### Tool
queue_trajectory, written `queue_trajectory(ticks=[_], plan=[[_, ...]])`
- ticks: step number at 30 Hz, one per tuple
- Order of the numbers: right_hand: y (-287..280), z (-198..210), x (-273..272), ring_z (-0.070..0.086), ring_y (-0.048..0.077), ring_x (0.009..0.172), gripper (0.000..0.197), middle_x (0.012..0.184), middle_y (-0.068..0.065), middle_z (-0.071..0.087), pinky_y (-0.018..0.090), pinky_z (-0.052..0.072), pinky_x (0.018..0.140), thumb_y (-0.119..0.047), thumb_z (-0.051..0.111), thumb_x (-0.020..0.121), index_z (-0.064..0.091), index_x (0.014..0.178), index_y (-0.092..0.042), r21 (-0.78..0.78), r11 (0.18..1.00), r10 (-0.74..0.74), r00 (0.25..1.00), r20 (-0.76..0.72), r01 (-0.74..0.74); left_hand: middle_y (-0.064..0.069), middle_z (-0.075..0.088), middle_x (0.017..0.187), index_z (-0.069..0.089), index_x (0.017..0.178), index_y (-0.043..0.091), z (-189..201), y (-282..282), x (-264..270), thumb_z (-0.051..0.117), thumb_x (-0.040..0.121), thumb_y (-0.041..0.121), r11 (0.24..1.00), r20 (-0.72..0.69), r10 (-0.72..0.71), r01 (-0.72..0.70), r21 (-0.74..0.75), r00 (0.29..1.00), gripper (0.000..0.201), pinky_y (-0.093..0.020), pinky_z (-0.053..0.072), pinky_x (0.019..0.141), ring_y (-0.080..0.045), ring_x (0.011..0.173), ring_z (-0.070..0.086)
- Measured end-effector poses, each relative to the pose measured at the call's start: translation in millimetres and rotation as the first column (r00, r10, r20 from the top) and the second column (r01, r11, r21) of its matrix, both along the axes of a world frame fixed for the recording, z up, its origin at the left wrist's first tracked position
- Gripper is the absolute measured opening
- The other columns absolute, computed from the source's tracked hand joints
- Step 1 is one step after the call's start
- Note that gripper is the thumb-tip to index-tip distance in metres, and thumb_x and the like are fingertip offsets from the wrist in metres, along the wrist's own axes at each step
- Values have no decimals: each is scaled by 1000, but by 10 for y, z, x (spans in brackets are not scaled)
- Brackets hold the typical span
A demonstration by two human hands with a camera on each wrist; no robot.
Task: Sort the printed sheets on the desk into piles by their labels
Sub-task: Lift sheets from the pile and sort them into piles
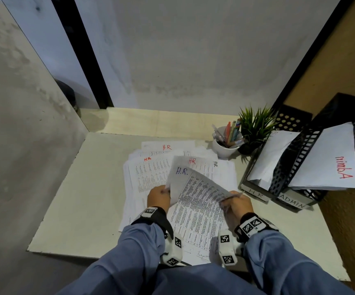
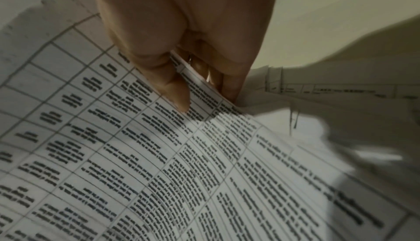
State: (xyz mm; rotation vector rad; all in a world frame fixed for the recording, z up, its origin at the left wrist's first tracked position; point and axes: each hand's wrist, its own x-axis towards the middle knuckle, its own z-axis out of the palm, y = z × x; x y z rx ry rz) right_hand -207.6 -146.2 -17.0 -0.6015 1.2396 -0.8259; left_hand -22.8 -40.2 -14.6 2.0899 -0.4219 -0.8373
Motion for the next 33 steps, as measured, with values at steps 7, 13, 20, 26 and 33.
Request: queue_trajectory(ticks=[7,13,20,26,33], plan=[[-246,98,27,58,25,75,24,78,10,64,29,46,68,19,53,76,68,86,3,-52,988,129,959,-251,-147,5,58,51,63,46,17,-177,68,224,44,74,-16,984,-133,50,-71,-161,990,47,-32,39,58,-20,63,45],[-256,203,147,48,22,56,35,65,6,56,12,42,36,27,39,78,59,75,-2,-129,984,78,954,-291,-120,-4,61,67,73,72,4,20,85,165,47,79,-16,986,-116,-78,59,-154,990,34,-25,40,63,-20,69,52],[-196,22,74,56,20,57,42,57,5,62,25,47,57,21,51,77,63,53,-11,-16,953,288,916,-281,-304,-15,45,134,41,132,9,-117,244,410,72,74,34,922,110,305,-322,217,946,71,-49,39,102,-37,121,46],[-30,-14,116,59,28,64,55,62,15,65,28,49,59,28,43,73,61,37,-9,1,975,221,973,-69,-221,-14,59,119,52,120,6,-110,283,501,73,77,26,938,70,318,-325,124,945,52,-31,44,82,-33,106,58],[-3,78,149,58,29,68,59,76,19,61,31,48,60,30,38,72,59,33,-10,1,977,213,976,-47,-213,-9,54,63,49,60,9,-63,358,611,56,85,8,968,208,229,-245,57,951,25,-24,31,55,-24,64,49]])
